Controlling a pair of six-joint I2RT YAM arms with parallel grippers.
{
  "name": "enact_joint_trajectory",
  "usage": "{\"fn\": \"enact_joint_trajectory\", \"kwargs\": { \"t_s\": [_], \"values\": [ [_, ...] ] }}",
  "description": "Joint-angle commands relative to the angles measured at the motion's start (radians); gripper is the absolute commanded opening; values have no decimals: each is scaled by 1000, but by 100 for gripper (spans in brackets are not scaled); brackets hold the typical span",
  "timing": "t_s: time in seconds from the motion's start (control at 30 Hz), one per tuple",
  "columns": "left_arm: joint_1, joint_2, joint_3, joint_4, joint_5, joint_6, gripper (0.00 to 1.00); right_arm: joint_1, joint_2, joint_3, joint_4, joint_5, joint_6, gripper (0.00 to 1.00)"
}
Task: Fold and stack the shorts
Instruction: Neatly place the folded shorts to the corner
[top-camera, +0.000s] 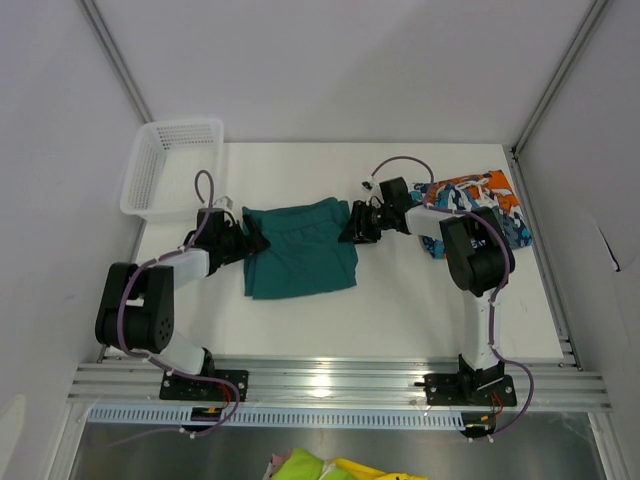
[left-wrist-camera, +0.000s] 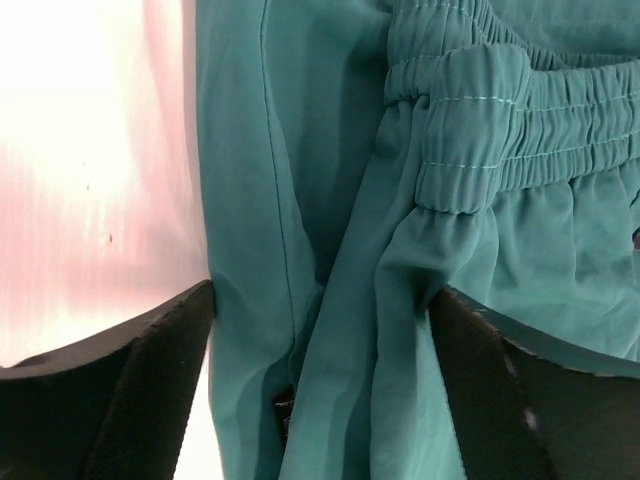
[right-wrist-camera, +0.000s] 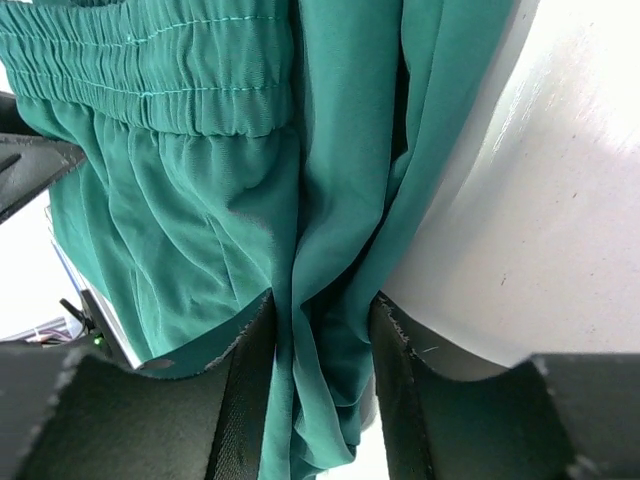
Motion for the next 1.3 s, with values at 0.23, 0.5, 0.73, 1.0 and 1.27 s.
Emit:
{"fn": "enact_joint_trajectory", "kwargs": {
  "t_s": [0.23,0.5,0.73,1.0,1.27],
  "values": [
    [-6,63,37,-17,56,18,50,15,6,-19,22,-7,-11,40],
    [-45,81,72,-53,14,38,25,32,-20,-22,22,37,-3,22],
    [-112,63,88,-66,-30,32,0,50,-53,-20,-23,115,-3,0],
    [-264,-8,236,-252,-169,-20,0,13,-143,39,-214,341,-49,0],
    [-433,109,459,-430,-353,-94,0,45,-224,113,-358,444,-77,0]
  ]
}}
